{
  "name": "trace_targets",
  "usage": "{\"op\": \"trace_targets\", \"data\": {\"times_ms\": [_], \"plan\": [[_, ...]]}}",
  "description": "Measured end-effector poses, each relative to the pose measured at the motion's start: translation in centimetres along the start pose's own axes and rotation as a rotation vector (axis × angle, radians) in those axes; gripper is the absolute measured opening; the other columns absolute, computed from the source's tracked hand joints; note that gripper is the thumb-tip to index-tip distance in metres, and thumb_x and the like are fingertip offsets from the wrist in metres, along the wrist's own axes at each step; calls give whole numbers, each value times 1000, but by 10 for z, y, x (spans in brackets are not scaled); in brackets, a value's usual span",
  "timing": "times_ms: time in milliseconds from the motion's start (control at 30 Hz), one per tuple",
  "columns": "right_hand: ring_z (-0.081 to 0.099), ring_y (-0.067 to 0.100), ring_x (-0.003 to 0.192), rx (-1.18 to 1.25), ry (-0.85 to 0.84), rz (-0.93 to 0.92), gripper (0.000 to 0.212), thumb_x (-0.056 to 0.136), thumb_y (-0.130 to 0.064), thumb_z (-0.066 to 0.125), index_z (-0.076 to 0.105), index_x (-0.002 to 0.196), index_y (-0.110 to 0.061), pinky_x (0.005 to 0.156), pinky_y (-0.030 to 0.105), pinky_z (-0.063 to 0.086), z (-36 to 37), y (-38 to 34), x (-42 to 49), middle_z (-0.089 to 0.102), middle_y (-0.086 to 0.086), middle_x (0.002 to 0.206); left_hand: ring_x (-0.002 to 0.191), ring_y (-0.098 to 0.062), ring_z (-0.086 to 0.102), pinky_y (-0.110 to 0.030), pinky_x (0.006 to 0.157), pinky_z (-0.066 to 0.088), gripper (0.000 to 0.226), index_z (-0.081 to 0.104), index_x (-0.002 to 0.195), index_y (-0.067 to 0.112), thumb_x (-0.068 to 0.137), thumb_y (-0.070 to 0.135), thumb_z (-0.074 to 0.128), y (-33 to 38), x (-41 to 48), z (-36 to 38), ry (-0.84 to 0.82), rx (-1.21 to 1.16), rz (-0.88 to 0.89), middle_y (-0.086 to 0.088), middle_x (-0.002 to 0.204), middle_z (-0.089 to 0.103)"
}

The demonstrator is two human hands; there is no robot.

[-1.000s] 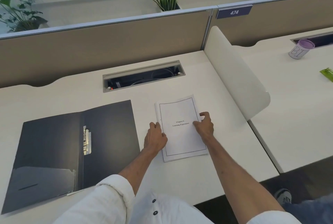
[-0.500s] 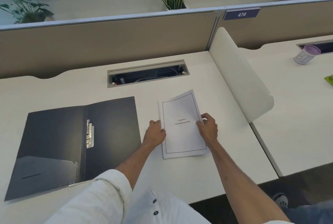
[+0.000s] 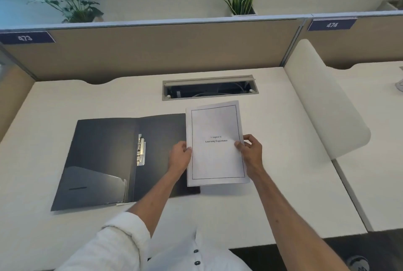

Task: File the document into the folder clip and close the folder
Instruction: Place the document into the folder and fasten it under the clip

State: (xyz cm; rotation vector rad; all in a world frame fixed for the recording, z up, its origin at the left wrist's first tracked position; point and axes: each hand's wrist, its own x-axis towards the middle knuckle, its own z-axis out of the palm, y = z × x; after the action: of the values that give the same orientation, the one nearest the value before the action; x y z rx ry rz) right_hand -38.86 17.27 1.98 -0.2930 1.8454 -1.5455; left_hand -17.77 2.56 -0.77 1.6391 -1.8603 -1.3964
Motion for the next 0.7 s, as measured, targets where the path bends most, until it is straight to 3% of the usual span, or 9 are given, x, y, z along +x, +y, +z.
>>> {"op": "trace_targets", "data": {"times_ms": [133, 300, 400, 567, 700], "plan": [[65, 20, 60, -21, -51, 35, 13, 92, -1, 70, 62, 102, -2, 57, 27, 54, 48, 9, -8, 79, 8, 81, 109, -22, 68, -37, 103, 55, 31, 70, 132, 8, 102, 14, 64, -25, -1, -37, 128, -11, -79, -6, 118, 77], [65, 24, 66, -57, -70, 95, 12, 89, -3, 72, 64, 97, -9, 67, 34, 55, 99, 33, -15, 78, 10, 80, 106, -25, 73, -39, 97, 59, 27, 73, 124, 12, 99, 9, 64, -58, -7, -78, 225, -25, -170, -4, 110, 78], [64, 24, 65, -55, -70, 119, 14, 89, -3, 72, 64, 92, -14, 68, 37, 55, 122, 44, -19, 77, 10, 78, 96, -22, 66, -30, 85, 49, 30, 73, 123, 14, 98, 6, 59, -71, -13, -98, 240, -1, -201, -1, 102, 75], [63, 24, 67, -64, -65, 170, 15, 86, -4, 73, 65, 88, -17, 71, 40, 55, 151, 53, -15, 76, 7, 75, 107, -25, 68, -35, 92, 53, 33, 73, 120, 20, 96, 7, 55, -90, -13, -118, 237, 73, -205, 4, 104, 74], [64, 24, 67, -95, -61, 178, 14, 86, -4, 72, 66, 90, -16, 71, 37, 55, 165, 53, -9, 76, 6, 78, 101, -23, 66, -30, 85, 47, 34, 75, 117, 19, 97, 5, 53, -100, -12, -127, 236, 140, -187, 3, 107, 76]]}}
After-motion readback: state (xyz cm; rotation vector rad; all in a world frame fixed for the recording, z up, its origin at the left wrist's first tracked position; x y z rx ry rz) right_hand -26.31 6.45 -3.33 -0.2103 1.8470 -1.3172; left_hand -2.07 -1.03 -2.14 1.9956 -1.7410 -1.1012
